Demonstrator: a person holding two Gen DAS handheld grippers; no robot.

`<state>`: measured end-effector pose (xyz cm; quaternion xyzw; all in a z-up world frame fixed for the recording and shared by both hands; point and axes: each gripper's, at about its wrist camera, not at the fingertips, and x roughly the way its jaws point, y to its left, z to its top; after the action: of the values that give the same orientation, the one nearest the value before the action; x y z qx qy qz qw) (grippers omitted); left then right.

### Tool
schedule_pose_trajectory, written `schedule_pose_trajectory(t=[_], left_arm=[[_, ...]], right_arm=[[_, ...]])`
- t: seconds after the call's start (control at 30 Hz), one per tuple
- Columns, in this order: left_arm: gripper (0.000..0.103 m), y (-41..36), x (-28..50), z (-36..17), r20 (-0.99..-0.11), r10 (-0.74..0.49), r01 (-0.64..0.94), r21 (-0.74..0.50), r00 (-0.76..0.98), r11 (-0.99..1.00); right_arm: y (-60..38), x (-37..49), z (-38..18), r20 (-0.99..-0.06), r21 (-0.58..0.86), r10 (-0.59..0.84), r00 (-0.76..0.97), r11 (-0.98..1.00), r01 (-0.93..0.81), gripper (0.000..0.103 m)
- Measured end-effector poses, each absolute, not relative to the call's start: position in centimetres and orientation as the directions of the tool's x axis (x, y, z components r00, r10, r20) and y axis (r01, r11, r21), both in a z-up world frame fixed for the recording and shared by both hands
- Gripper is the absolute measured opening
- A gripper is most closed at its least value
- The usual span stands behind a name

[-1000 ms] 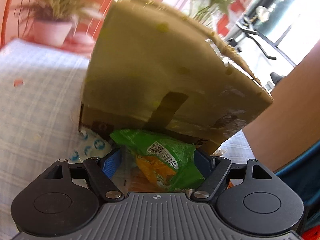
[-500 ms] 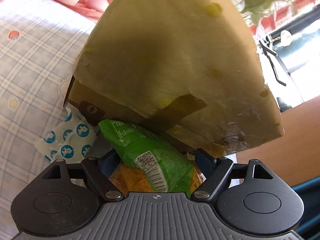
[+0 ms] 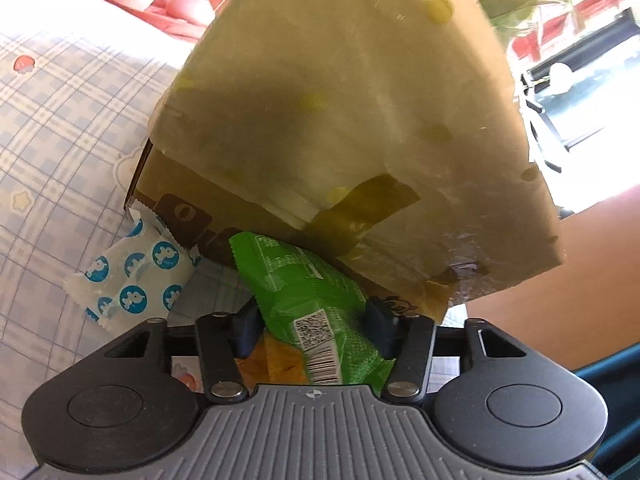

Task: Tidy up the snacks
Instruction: 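Lift the green bag with the left tool while the right tool lifts the orange bag over the box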

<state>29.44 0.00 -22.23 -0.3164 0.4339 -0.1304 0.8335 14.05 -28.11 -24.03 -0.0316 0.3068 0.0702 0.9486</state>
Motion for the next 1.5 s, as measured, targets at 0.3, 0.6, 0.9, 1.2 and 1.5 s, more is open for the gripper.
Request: schedule_pose_trajectory(t=[0.3,0.6,0.9,1.2,1.5], left_arm=[[0.043,1.0,26.8,-19.9,-0.593,-0.498,0.088,-0.584,0.633,0.807],[0.039,2.2,24.1,-17.6,-0.543,-0.475,0.171,-0.517,0.692,0.839],[0.036,3.7,22.3,-16.6,-0.513,-0.454,0.164,-0.512,0.728,0.843],[0.033,3.8,21.1,-15.5,-0.465,-0.460,0.201,-0.503,0.757,0.840],[0.032,4.7,20.1,-14.5,-0.423,-0.469,0.229,-0.505,0.775,0.832]], right_arm=[[-27.8,13.5,-23.5,-0.578,0.032,0.148,0.802,0.987,-0.159,0.068],[-28.6,12.7,-22.5,-0.565,0.091,0.156,0.810,0.988,-0.127,0.065],[-28.5,11.8,-21.0,-0.539,0.114,0.161,0.827,0.986,-0.118,0.065],[-27.6,11.8,-18.9,-0.502,0.097,0.172,0.848,0.985,-0.142,0.065],[-27.0,11.9,-17.1,-0.464,0.081,0.164,0.871,0.987,-0.142,0.065]])
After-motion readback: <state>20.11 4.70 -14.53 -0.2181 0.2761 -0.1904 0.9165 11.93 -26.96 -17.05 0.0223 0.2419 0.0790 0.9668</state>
